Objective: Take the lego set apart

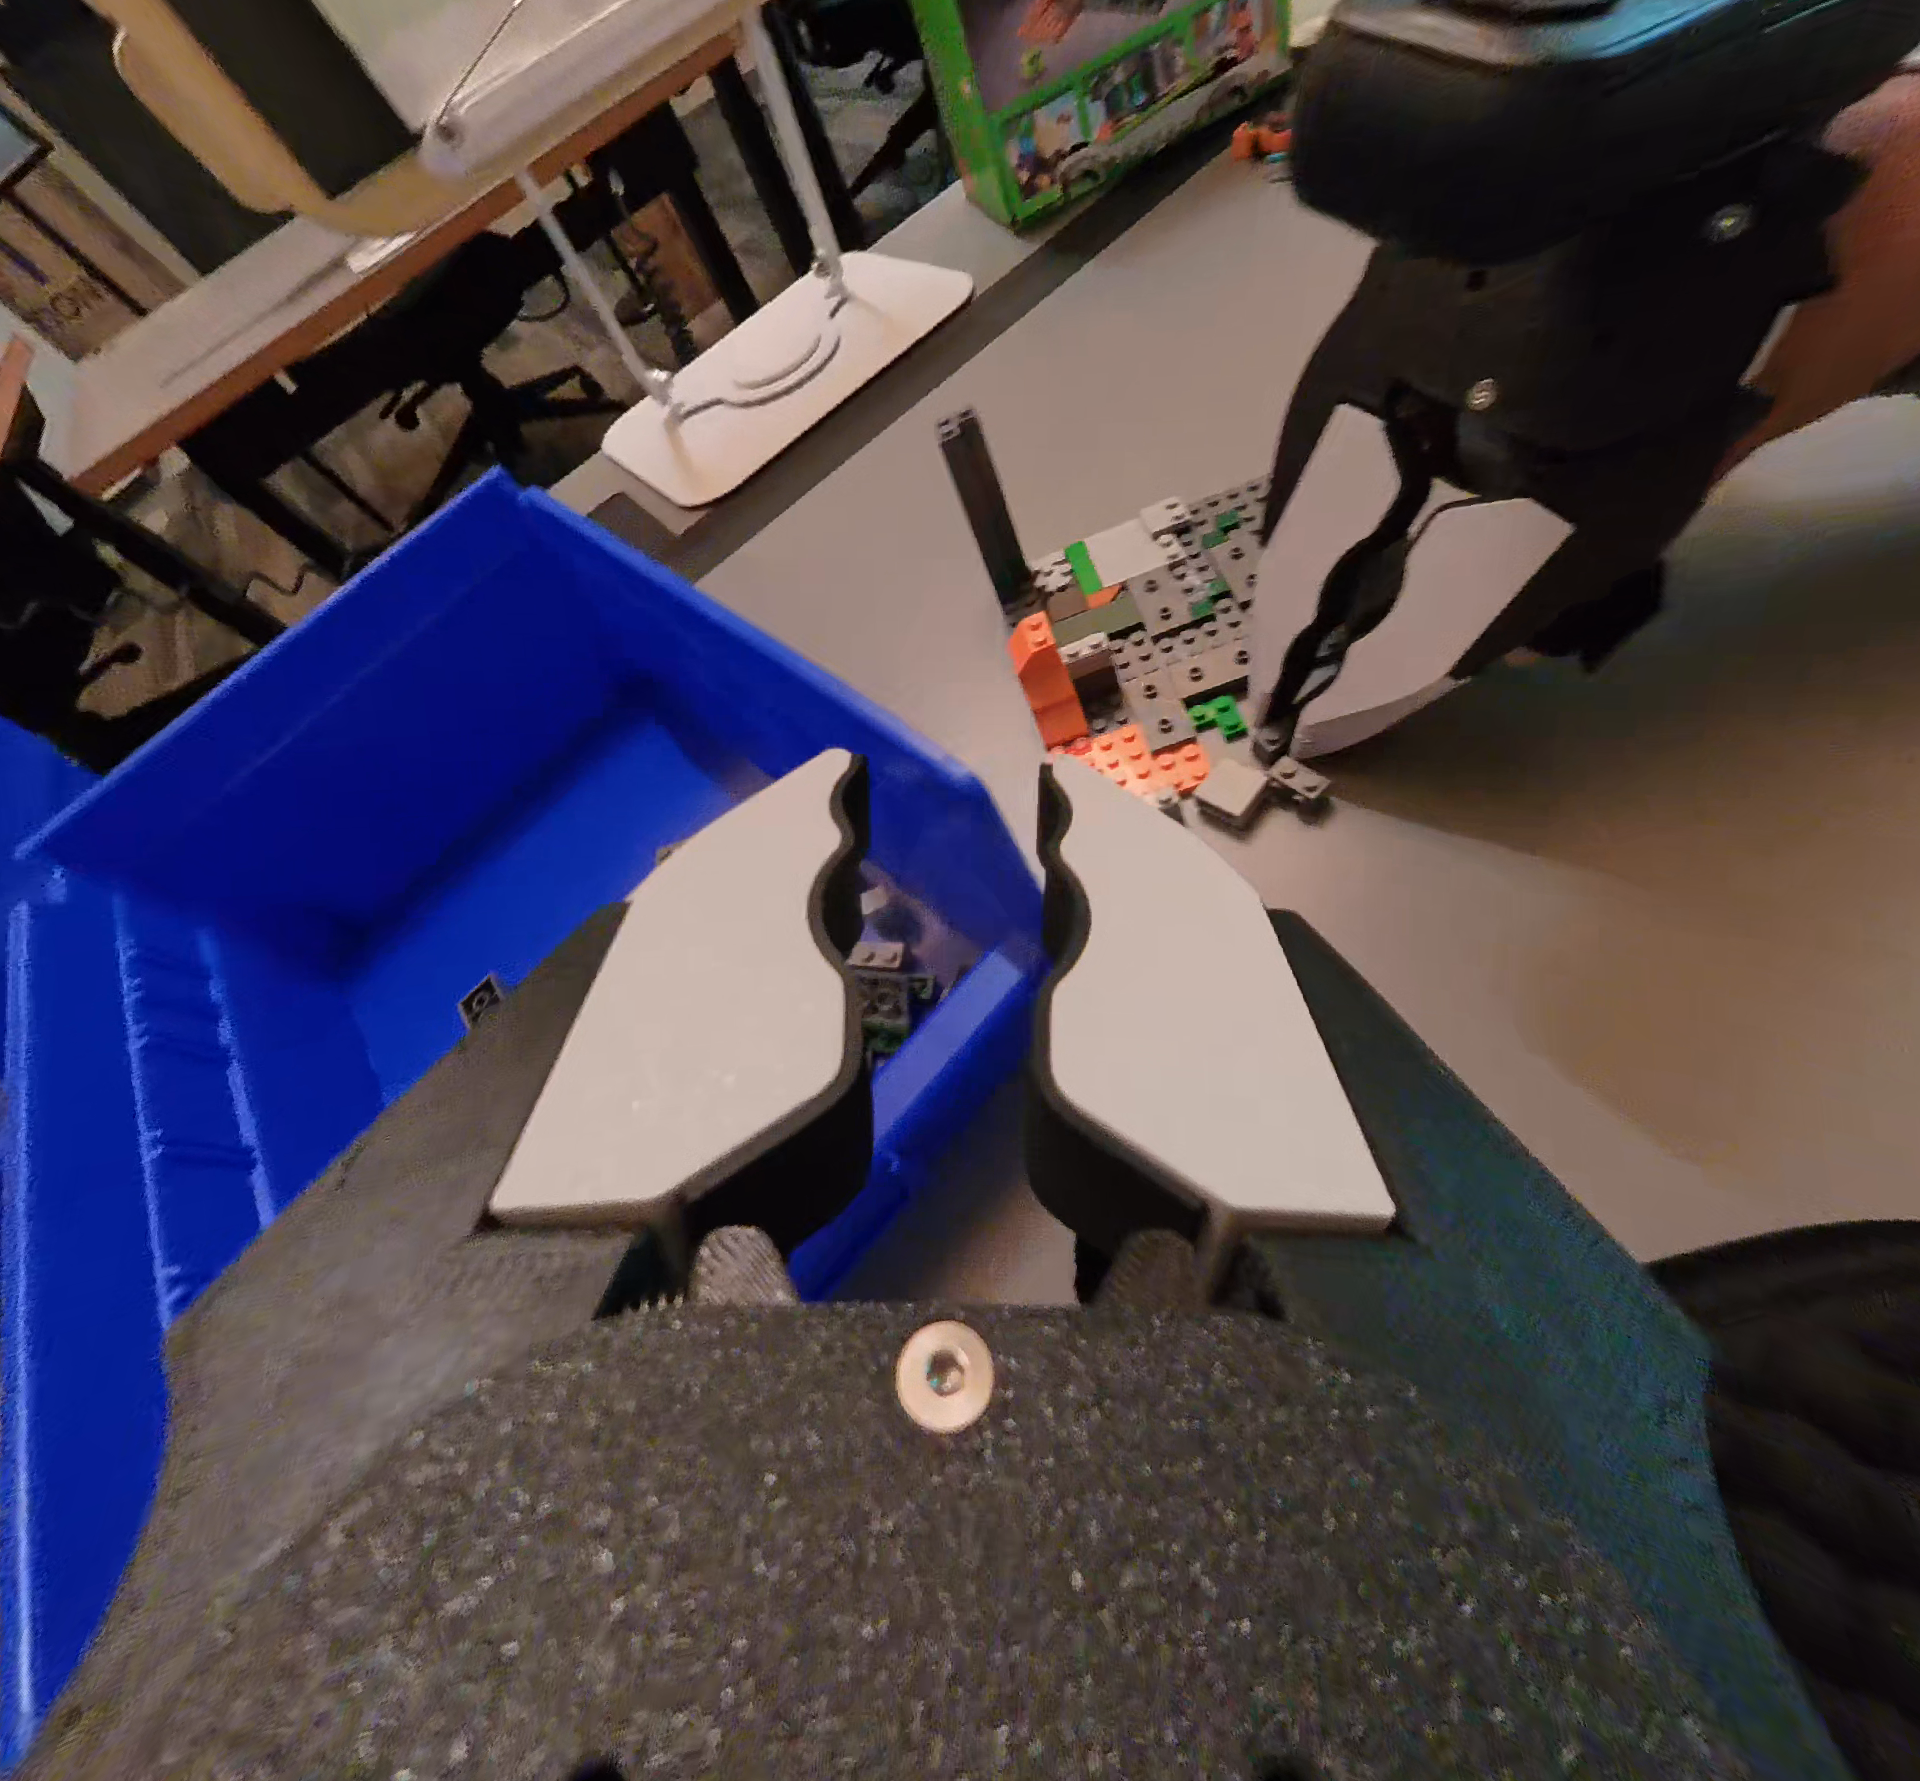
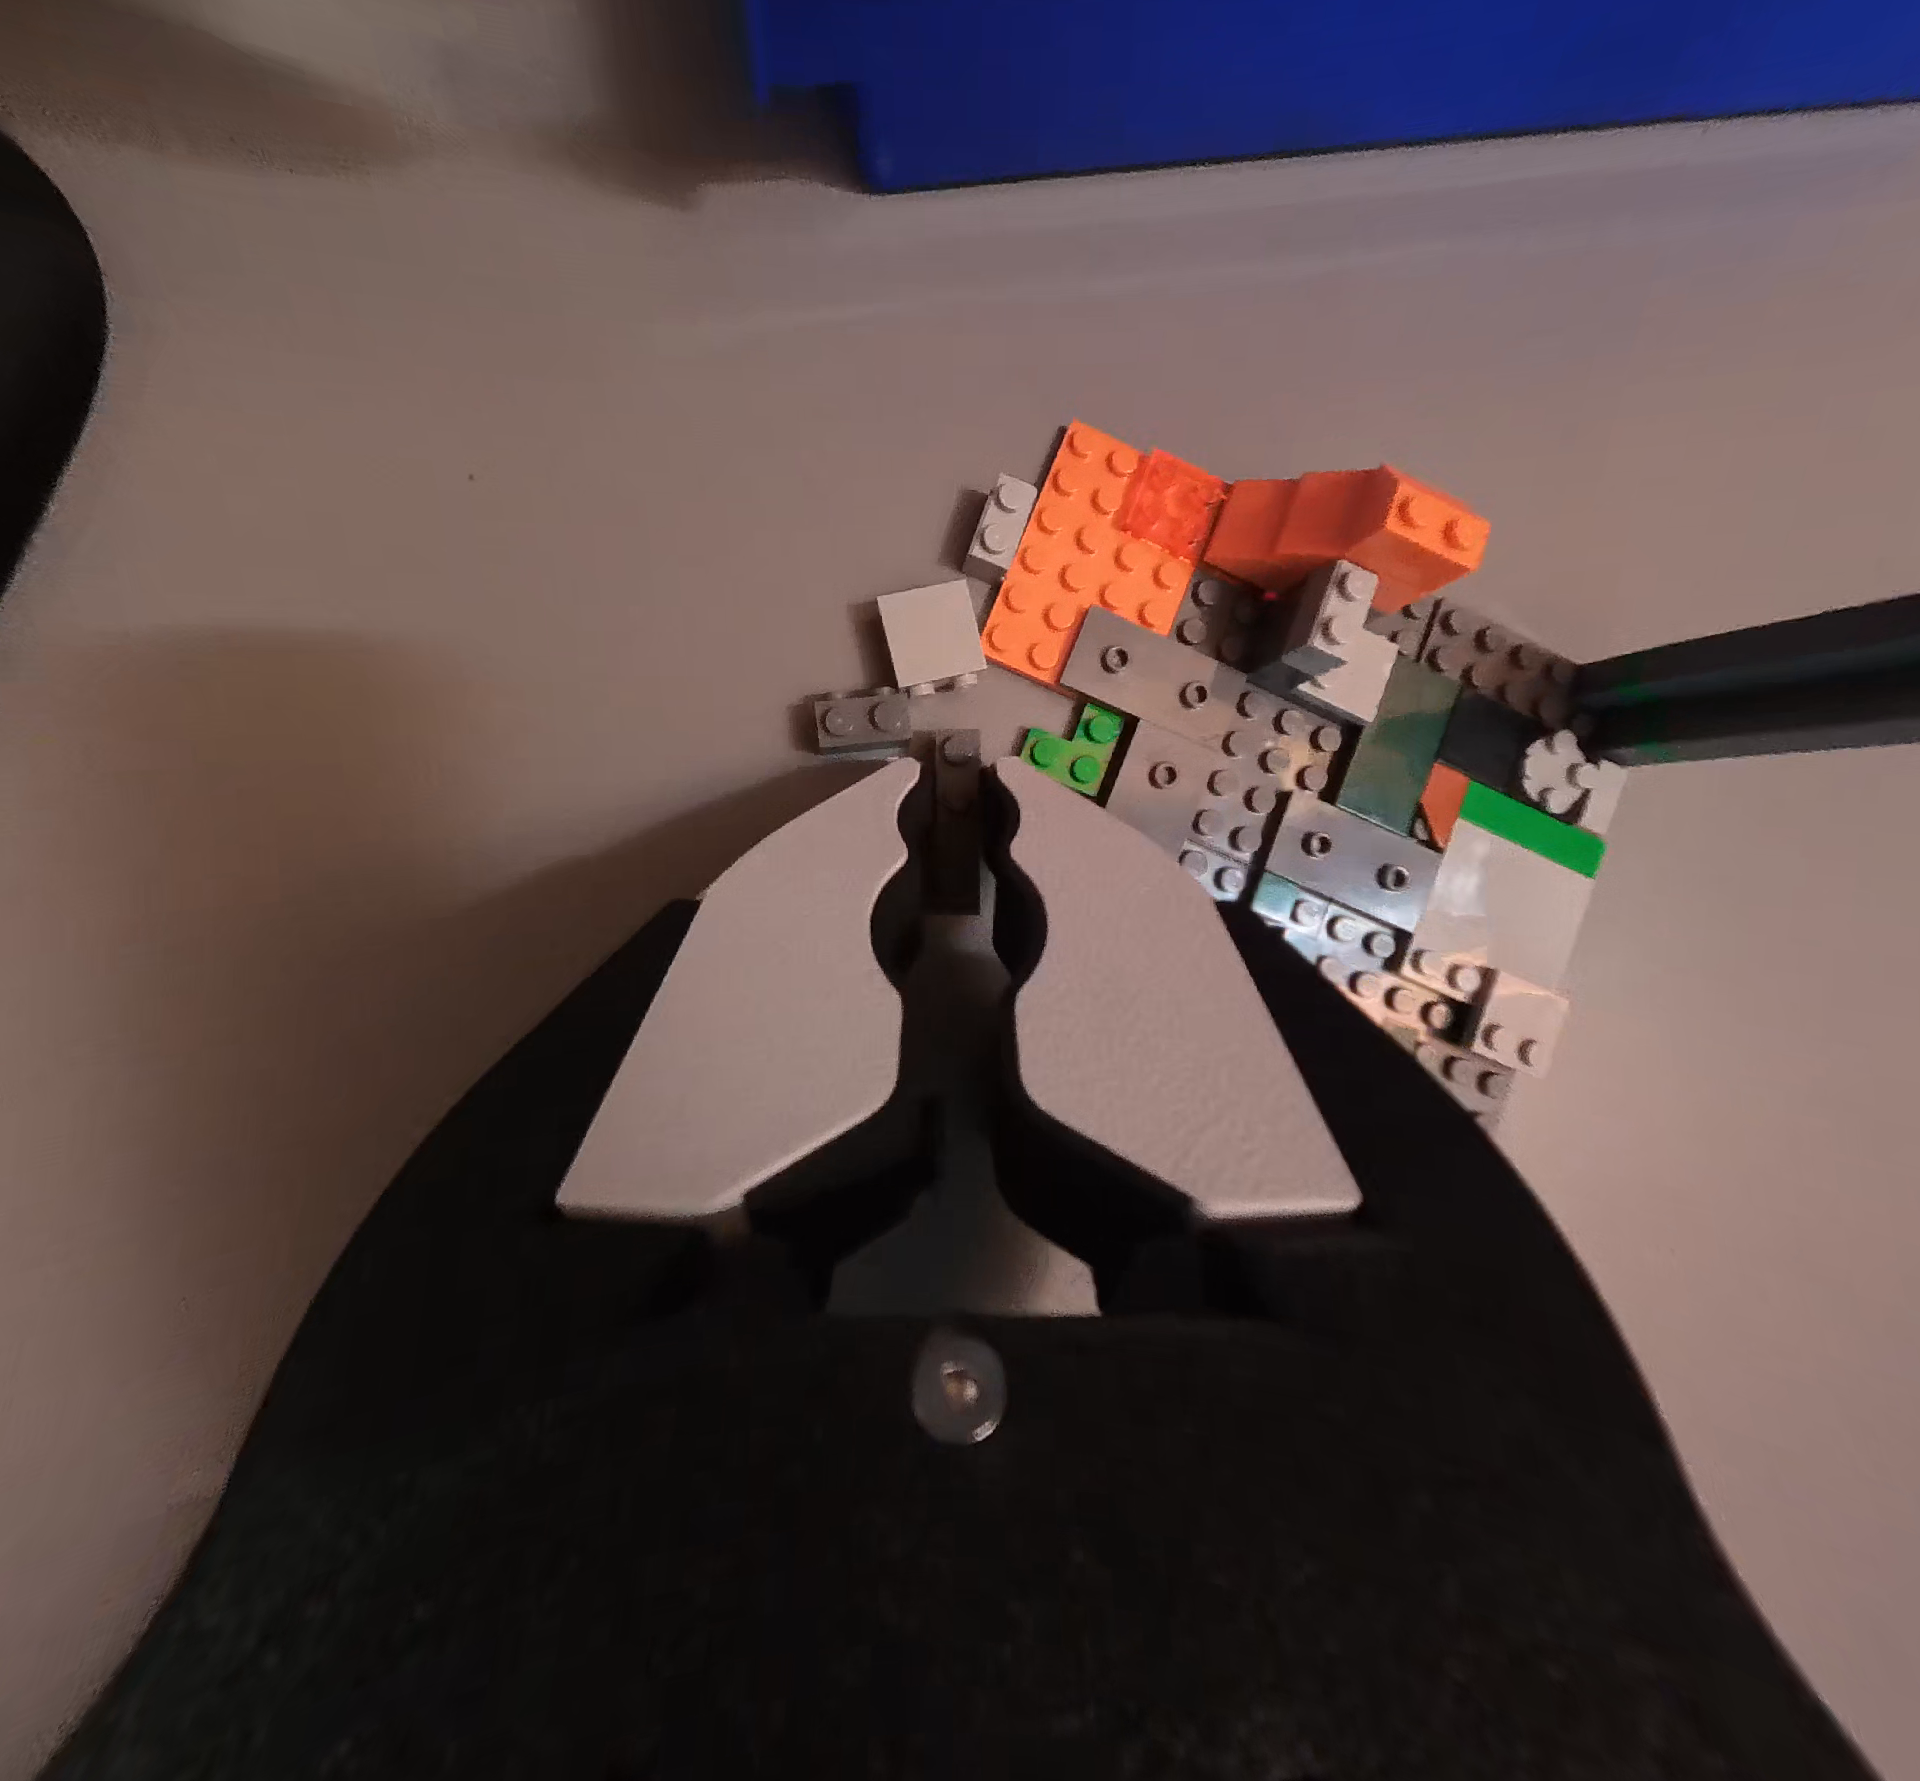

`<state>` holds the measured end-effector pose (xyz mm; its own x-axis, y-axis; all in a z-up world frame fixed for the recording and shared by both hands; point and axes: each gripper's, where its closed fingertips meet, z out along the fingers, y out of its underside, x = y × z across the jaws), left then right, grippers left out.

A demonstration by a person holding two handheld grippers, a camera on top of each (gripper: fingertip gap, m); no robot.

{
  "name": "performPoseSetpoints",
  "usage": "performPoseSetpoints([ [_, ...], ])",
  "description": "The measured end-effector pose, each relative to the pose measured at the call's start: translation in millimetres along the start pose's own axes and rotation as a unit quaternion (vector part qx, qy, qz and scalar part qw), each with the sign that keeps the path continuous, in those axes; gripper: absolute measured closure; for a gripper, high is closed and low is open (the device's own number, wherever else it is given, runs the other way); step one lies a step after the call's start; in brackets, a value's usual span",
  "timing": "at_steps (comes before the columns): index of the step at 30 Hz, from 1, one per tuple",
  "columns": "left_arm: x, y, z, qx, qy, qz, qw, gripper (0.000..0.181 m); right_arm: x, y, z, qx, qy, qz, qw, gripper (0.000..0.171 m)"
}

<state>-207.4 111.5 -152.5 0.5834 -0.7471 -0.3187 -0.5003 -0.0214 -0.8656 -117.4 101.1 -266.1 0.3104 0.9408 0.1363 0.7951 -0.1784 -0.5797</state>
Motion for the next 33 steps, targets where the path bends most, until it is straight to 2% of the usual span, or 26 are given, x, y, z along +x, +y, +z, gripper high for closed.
performPoseSetpoints([
  [4, 32, -7, 1, 0.007, 0.042, 0.034, 0.998, 0.150, -3, 0, -4, 0.000, -0.008, -0.017, 1.000, 0.163],
  [8, 73, -11, 5, 0.029, 0.098, 0.087, 0.991, 0.148, -20, -25, -30, 0.088, -0.107, 0.054, 0.989, 0.163],
  [13, 99, -20, 11, 0.063, 0.124, 0.117, 0.983, 0.150, -43, -67, -79, 0.215, -0.275, 0.172, 0.921, 0.163],
  [17, 98, -34, 7, 0.096, 0.106, 0.128, 0.981, 0.165, -52, -73, -94, 0.242, -0.336, 0.212, 0.885, 0.164],
  [19, 99, -39, 4, 0.110, 0.103, 0.134, 0.979, 0.165, -55, -75, -101, 0.254, -0.369, 0.240, 0.861, 0.164],
  [25, 110, -44, -3, 0.141, 0.107, 0.186, 0.967, 0.165, -66, -71, -109, 0.240, -0.451, 0.262, 0.819, 0.164],
  [30, 109, -41, -3, 0.140, 0.093, 0.212, 0.963, 0.168, -61, -69, -109, 0.242, -0.441, 0.253, 0.826, 0.162],
  [32, 103, -39, -3, 0.136, 0.086, 0.201, 0.966, 0.168, -44, -70, -110, 0.267, -0.419, 0.264, 0.827, 0.151],
  [33, 97, -37, -3, 0.130, 0.077, 0.194, 0.969, 0.168, -34, -67, -106, 0.270, -0.394, 0.266, 0.837, 0.149],
])
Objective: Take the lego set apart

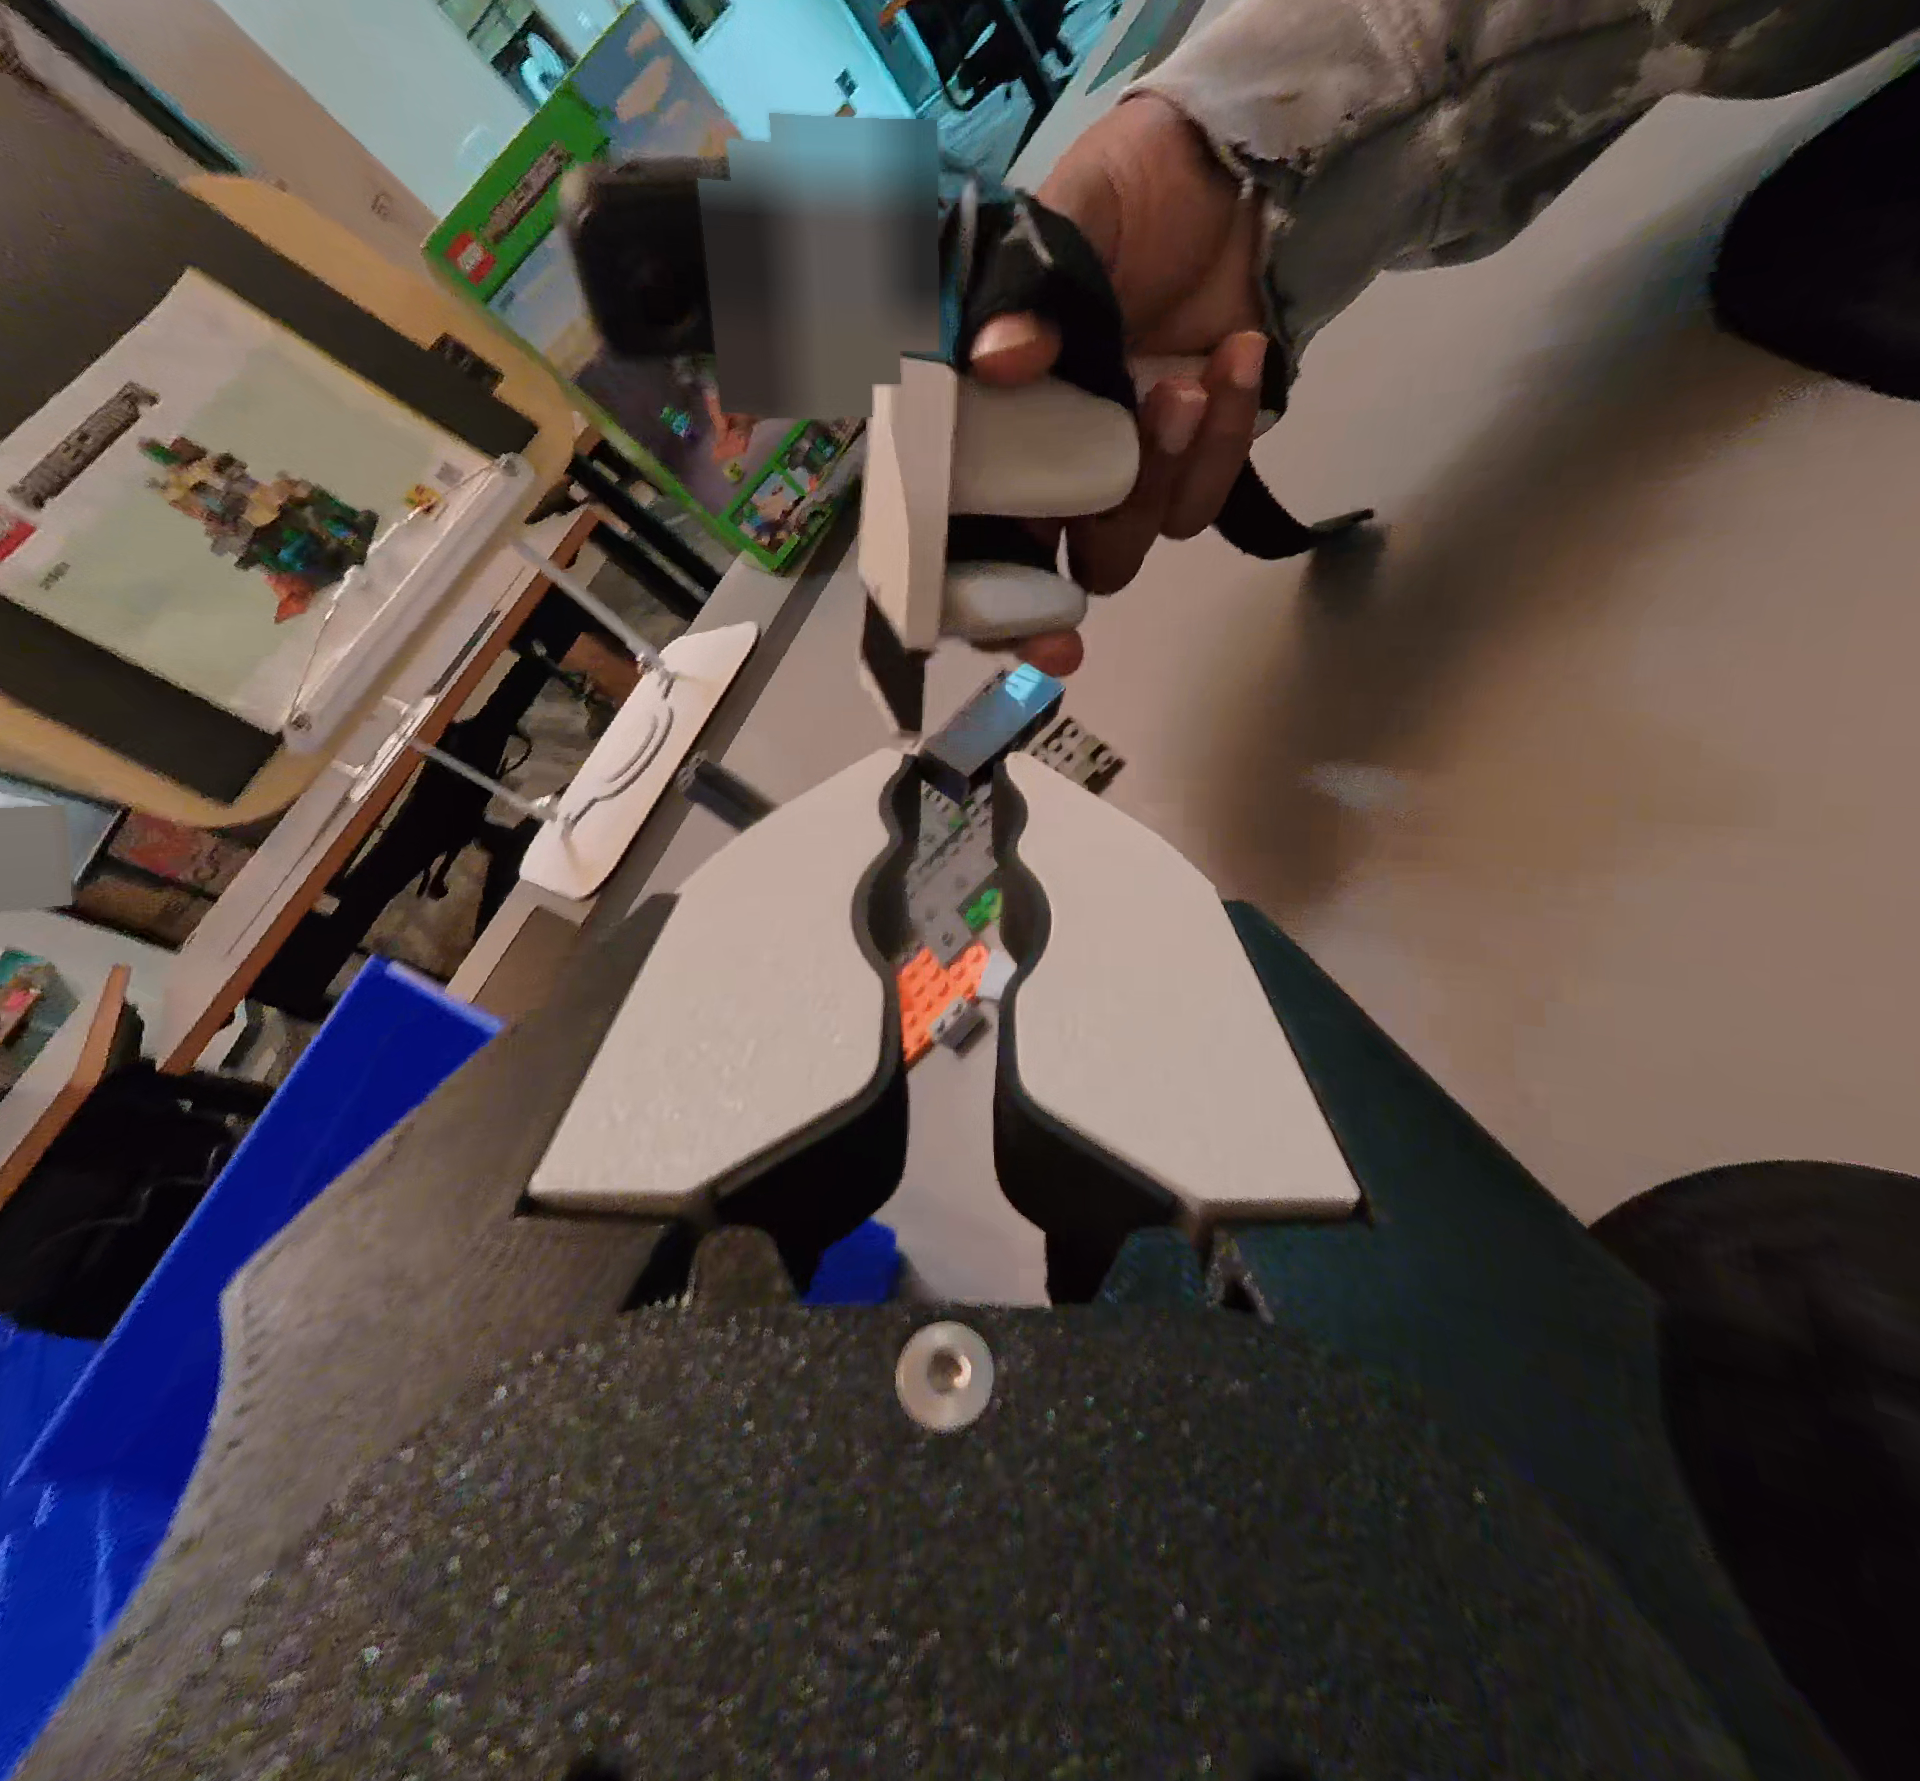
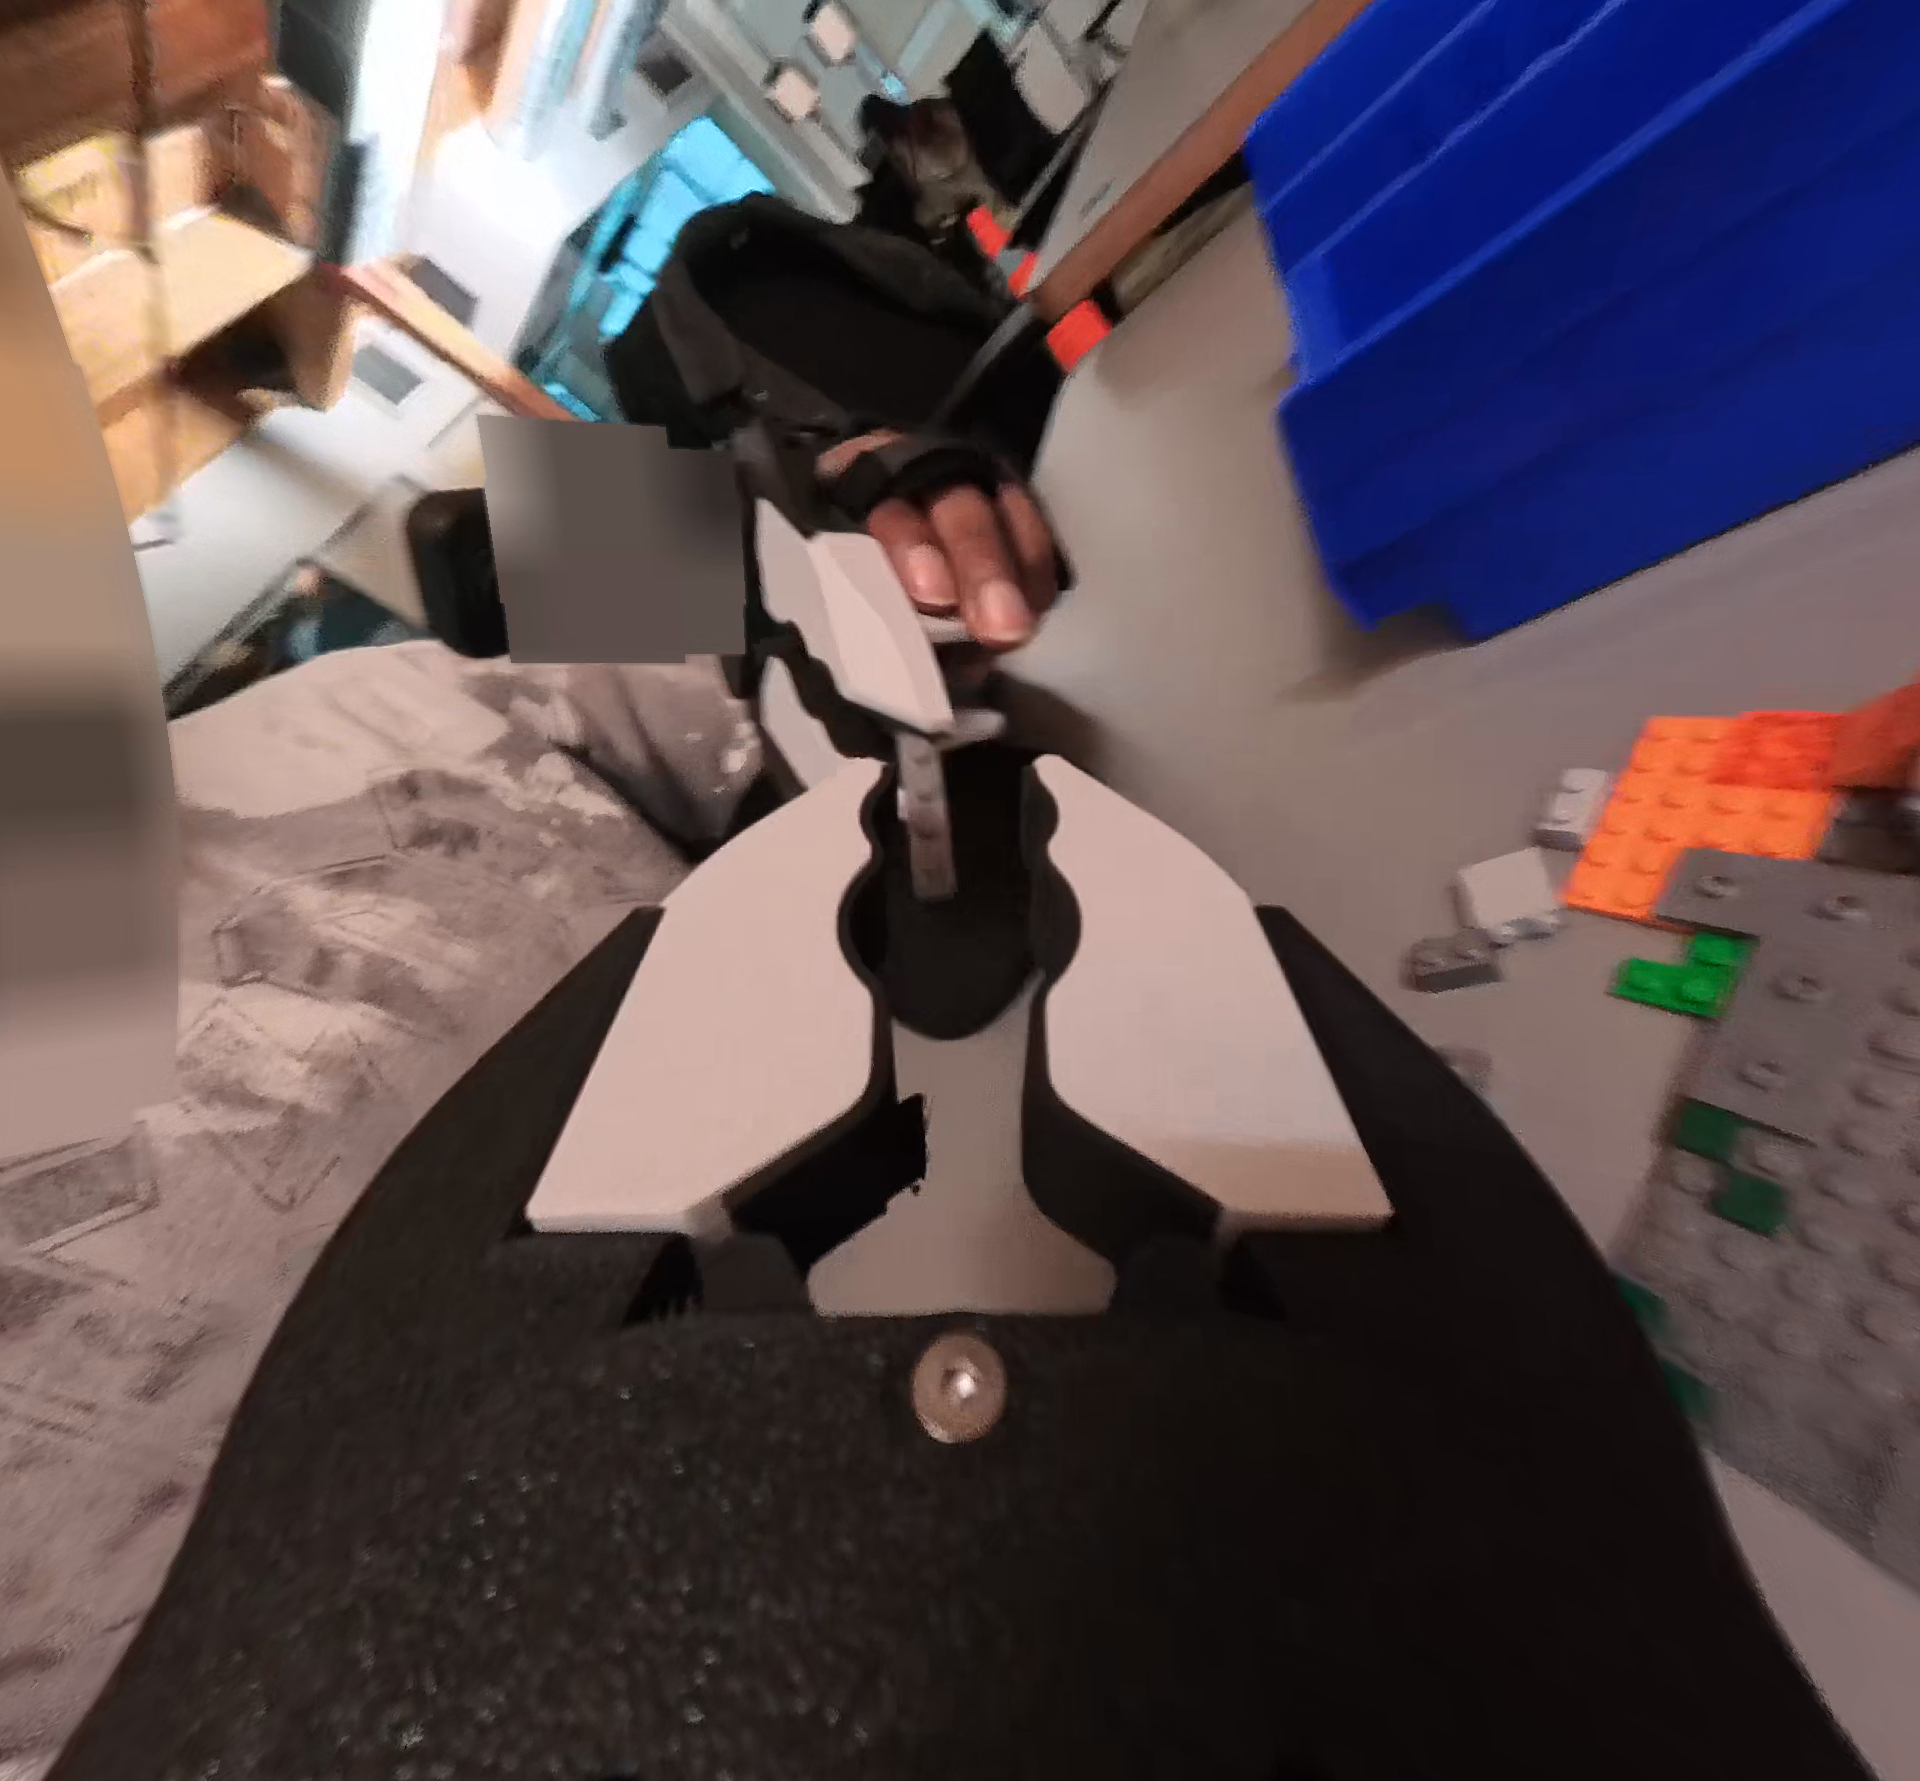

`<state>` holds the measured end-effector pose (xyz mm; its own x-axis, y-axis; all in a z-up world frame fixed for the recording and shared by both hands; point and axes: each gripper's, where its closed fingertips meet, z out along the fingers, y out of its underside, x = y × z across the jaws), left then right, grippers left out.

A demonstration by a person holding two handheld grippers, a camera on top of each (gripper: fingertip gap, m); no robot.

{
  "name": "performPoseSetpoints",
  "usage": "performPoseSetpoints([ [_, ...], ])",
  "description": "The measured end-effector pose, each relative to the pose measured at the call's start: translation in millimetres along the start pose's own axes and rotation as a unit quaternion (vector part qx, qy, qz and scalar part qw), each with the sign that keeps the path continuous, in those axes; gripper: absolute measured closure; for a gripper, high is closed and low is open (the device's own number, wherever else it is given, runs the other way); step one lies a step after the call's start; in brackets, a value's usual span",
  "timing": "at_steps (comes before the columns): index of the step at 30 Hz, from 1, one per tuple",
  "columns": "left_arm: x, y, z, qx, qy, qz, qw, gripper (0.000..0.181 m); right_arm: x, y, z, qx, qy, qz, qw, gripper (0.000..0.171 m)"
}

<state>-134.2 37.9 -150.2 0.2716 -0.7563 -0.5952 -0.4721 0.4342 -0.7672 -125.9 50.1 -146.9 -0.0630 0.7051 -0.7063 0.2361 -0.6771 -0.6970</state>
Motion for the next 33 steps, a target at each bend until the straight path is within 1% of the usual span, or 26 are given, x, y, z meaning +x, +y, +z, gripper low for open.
performPoseSetpoints([
  [1, -7, 5, -3, -0.010, -0.013, -0.005, 1.000, 0.168, 13, 1, -5, -0.005, 0.041, -0.021, 0.999, 0.147],
  [3, -30, 19, -11, -0.034, -0.051, -0.025, 0.998, 0.169, 42, 15, -14, -0.050, 0.138, -0.077, 0.986, 0.147],
  [5, -55, 39, -22, -0.066, -0.091, -0.060, 0.992, 0.168, 66, 36, -18, -0.119, 0.222, -0.125, 0.960, 0.146],
  [7, -75, 62, -31, -0.105, -0.112, -0.104, 0.983, 0.169, 83, 53, -18, -0.180, 0.291, -0.179, 0.922, 0.145],
  [9, -91, 85, -37, -0.136, -0.136, -0.140, 0.971, 0.169, 94, 61, -18, -0.225, 0.336, -0.219, 0.888, 0.146],
  [10, -96, 95, -39, -0.150, -0.142, -0.155, 0.966, 0.168, 98, 64, -16, -0.241, 0.346, -0.228, 0.878, 0.146],
  [13, -102, 112, -41, -0.174, -0.151, -0.195, 0.953, 0.168, 103, 69, -13, -0.266, 0.358, -0.234, 0.864, 0.153],
  [14, -103, 116, -42, -0.179, -0.156, -0.200, 0.951, 0.168, 104, 69, -13, -0.268, 0.358, -0.235, 0.863, 0.159],
  [17, -103, 116, -45, -0.178, -0.160, -0.199, 0.950, 0.163, 102, 69, -14, -0.270, 0.352, -0.236, 0.865, 0.160],
  [20, -99, 109, -46, -0.165, -0.153, -0.193, 0.955, 0.159, 92, 63, -12, -0.236, 0.324, -0.214, 0.891, 0.160],
  [23, -90, 82, -45, -0.118, -0.133, -0.169, 0.969, 0.159, 72, 48, -7, -0.177, 0.280, -0.197, 0.923, 0.160],
  [25, -80, 59, -44, -0.079, -0.112, -0.146, 0.980, 0.159, 53, 35, 0, -0.128, 0.233, -0.172, 0.949, 0.160],
  [27, -64, 34, -41, -0.038, -0.077, -0.134, 0.987, 0.159, 34, 23, 6, -0.081, 0.181, -0.148, 0.969, 0.160],
  [30, -39, 5, -33, 0.003, -0.034, -0.104, 0.994, 0.157, 6, 7, 15, -0.020, 0.102, -0.106, 0.989, 0.160],
  [33, -17, -15, -22, 0.022, -0.011, -0.062, 0.998, 0.155, -15, -2, 21, 0.017, 0.036, -0.066, 0.997, 0.160],
])
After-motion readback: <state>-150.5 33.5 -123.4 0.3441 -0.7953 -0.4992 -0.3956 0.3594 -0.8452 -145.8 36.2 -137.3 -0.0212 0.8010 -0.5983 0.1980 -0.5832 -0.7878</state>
